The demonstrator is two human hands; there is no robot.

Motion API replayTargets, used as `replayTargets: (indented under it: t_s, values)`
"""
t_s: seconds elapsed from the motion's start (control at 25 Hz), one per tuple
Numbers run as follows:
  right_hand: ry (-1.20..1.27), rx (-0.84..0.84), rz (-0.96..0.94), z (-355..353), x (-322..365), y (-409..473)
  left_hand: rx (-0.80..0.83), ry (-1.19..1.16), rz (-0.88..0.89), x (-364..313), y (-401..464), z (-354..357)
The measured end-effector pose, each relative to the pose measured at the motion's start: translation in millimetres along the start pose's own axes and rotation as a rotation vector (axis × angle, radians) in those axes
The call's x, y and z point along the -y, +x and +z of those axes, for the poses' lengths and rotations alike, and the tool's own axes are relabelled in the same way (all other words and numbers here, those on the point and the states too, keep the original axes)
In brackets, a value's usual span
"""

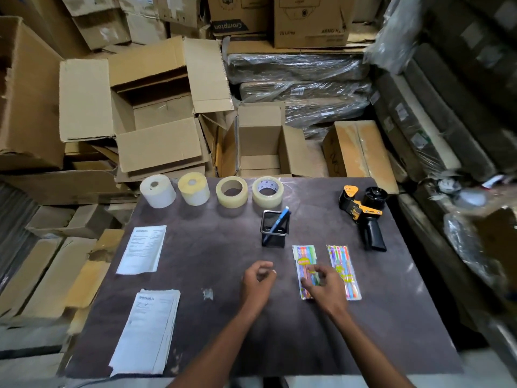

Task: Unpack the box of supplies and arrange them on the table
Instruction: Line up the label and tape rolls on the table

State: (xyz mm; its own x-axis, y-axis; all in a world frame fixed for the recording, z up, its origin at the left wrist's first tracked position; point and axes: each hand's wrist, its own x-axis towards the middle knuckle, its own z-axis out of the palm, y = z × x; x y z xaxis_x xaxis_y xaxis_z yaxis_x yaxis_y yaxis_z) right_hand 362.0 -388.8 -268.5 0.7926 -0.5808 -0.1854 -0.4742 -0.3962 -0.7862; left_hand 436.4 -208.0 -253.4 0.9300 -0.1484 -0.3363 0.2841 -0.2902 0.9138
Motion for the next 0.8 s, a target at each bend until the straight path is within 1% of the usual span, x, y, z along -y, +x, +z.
replayTargets:
  t_s: [0.04, 0.08, 0.16, 0.24, 0.36, 0.6, 0.72, 0.8]
  values:
    - [-0.103, -0.010, -0.031, 4.1, -2.9, -7.5, 0.036, -0.004, -0.009, 3.5, -5.3, 1.7]
    - [-0.185, 0.005, -0.020, 8.0, -6.5, -15.4, 0.065, -0.008, -0.014, 7.2, -12.2, 3.2]
    - [-0.276, 0.027, 0.025, 16.2, -10.3, -27.1, 0.110, -0.008, -0.024, 15.2, -24.3, 5.8]
    - [-0.330, 0.008, 0.016, 20.3, -10.3, -33.2, 0.146, -0.015, -0.013, 14.6, -37.6, 6.4]
    - [-0.351, -0.002, 0.010, 21.2, -7.2, -42.1, 0.168, -0.029, -0.021, 18.1, -51.2, 2.3]
    - [-0.420, 0.043, 0.023, 17.8, -11.1, -60.3, 0.195, -0.021, -0.040, 28.9, -59.9, -11.2]
    - [-0.421, -0.003, 0.005, 19.1, -7.4, -71.9, 0.179, -0.005, -0.046, 27.6, -58.3, -24.2]
    - [-0.398, -0.046, -0.048, 24.9, -2.0, -80.3, 0.144, -0.014, -0.041, 27.9, -58.6, -35.5]
